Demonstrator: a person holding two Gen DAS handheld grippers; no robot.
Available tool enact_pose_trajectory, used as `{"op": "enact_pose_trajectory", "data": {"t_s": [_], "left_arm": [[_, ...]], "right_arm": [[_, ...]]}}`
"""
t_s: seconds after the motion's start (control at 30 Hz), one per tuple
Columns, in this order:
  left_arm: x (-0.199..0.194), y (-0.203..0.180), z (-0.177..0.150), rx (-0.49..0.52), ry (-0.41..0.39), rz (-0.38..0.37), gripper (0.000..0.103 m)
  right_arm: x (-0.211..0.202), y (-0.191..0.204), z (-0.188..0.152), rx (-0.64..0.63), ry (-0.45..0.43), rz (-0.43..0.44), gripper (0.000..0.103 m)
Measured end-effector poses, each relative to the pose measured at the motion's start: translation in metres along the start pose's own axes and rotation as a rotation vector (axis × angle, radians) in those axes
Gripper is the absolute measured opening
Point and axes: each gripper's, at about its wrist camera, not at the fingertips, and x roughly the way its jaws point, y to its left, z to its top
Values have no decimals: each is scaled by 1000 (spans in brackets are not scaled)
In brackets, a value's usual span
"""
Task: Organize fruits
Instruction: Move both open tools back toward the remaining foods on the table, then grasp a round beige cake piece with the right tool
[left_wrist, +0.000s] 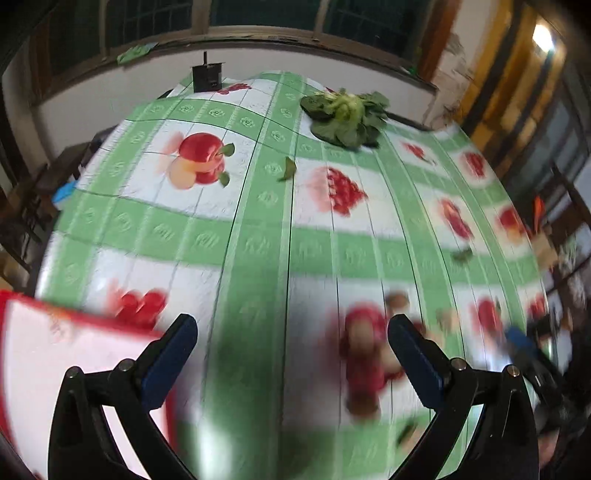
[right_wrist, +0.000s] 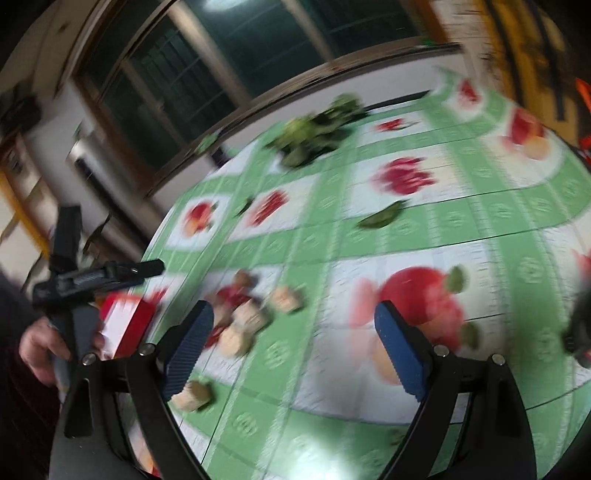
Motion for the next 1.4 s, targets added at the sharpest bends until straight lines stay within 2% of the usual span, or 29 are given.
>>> {"op": "enact_pose_trajectory", "data": {"t_s": [0.1, 0.23, 0.27, 0.33, 0.4, 0.47, 0.53, 0.6, 0.67, 0.77, 0.87, 0.97, 1.03, 1.13, 1.17, 1.23, 1.27, 1.33, 1.37, 1.4], "left_arm": [[-24, -12, -29, 111, -20, -8, 102], [-51, -28, -76, 255, -92, -4, 103], [-52, -30, -81, 259, -100, -6, 103], [-52, -29, -90, 236, -107, -32, 103], [-51, -29, -94, 212, -113, -57, 103], [-48, -29, -98, 198, -115, -67, 103], [-43, -30, -101, 194, -99, -72, 103], [-42, -32, -104, 191, -92, -74, 103], [-41, -36, -105, 202, -92, -72, 103], [-38, -48, -106, 246, -88, -87, 103], [-27, -66, -106, 299, -80, -80, 103], [-14, -87, -107, 358, -71, -74, 103], [-1, -104, -106, 418, -56, -64, 102], [13, -115, -104, 450, -44, -50, 101], [16, -116, -102, 451, -40, -58, 98], [23, -119, -101, 449, -20, -81, 81], [27, -120, -100, 447, -4, -87, 77], [34, -121, -100, 445, 14, -103, 60], [33, -120, -100, 432, 4, -129, 55], [33, -119, -99, 426, 2, -134, 44]], "right_arm": [[7, 16, -7, -68, 40, 16, 88], [27, 44, -16, -188, 125, -7, 70], [33, 48, -18, -208, 143, -19, 67], [51, 60, -22, -263, 200, -56, 56], [66, 68, -27, -304, 248, -80, 51], [72, 76, -25, -346, 242, -119, 46], [82, 79, -21, -359, 248, -137, 37], [91, 86, -20, -415, 242, -198, 31], [90, 88, -20, -431, 244, -214, 31], [83, 79, -18, -403, 235, -186, 30], [67, 53, 0, -249, 198, -77, 31], [40, 22, 20, -81, 108, 34, 31], [26, 8, 27, -8, 56, 60, 31], [18, 1, 30, 40, 24, 70, 31], [17, 2, 31, 46, 18, 77, 31], [14, 6, 31, 44, 5, 80, 31], [13, 5, 31, 46, 2, 83, 31], [11, 4, 32, 50, -4, 87, 31], [11, 3, 32, 51, -4, 86, 31], [11, 2, 32, 54, -4, 86, 31]]}}
